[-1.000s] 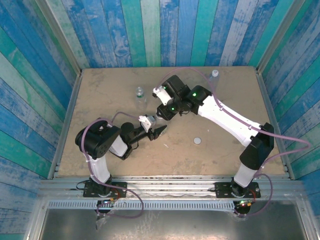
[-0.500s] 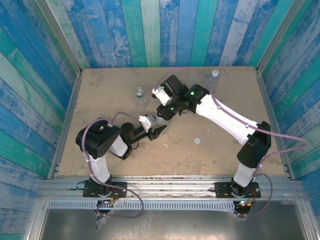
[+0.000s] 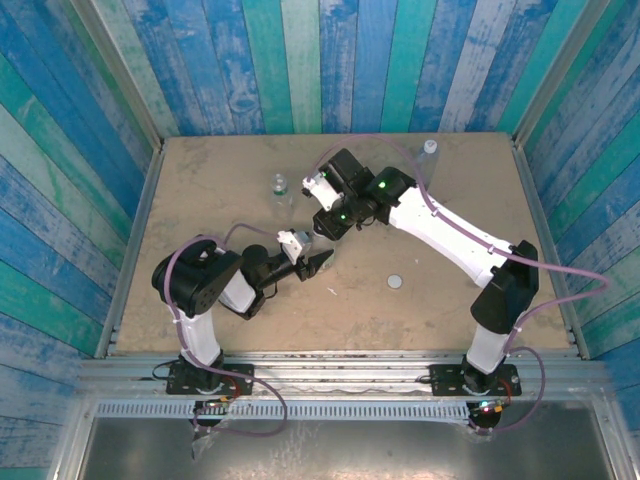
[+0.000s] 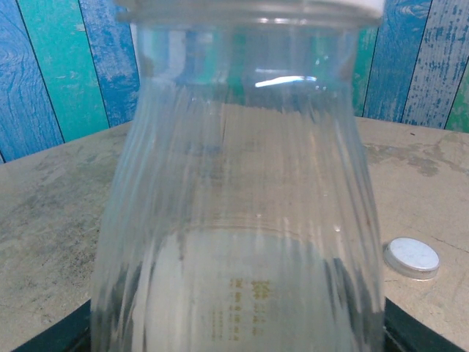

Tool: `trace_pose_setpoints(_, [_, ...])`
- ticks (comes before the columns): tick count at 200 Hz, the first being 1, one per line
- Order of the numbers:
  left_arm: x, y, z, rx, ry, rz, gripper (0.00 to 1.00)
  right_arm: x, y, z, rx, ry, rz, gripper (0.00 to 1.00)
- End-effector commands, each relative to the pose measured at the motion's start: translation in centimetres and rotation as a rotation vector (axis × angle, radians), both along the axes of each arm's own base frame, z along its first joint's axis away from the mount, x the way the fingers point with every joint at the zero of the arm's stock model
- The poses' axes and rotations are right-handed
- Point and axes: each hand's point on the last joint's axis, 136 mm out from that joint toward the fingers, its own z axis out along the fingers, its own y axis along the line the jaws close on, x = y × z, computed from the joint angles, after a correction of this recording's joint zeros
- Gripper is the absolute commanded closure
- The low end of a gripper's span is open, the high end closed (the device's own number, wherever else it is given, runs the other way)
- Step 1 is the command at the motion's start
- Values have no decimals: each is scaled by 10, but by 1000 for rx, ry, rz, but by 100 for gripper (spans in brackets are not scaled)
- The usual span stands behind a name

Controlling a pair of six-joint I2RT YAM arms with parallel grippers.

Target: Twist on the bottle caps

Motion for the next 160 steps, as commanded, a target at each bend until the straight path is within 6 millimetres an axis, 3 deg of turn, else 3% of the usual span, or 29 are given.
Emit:
trace_pose_setpoints(1, [-2, -3, -17, 22, 50, -18, 39, -2, -2, -7, -43, 17, 7, 57])
trace_pose_setpoints(59, [-3, -3, -18, 24, 53, -24, 39, 2, 0, -3, -38, 7, 1, 53])
trace_pose_setpoints(111, [-3, -5, -15, -12, 65, -36, 45, 5, -7, 15, 4, -30, -35, 33])
trace_pose_setpoints(160, [-12, -19, -20, 6, 80, -151, 43, 16, -29, 20, 156, 16, -152, 36])
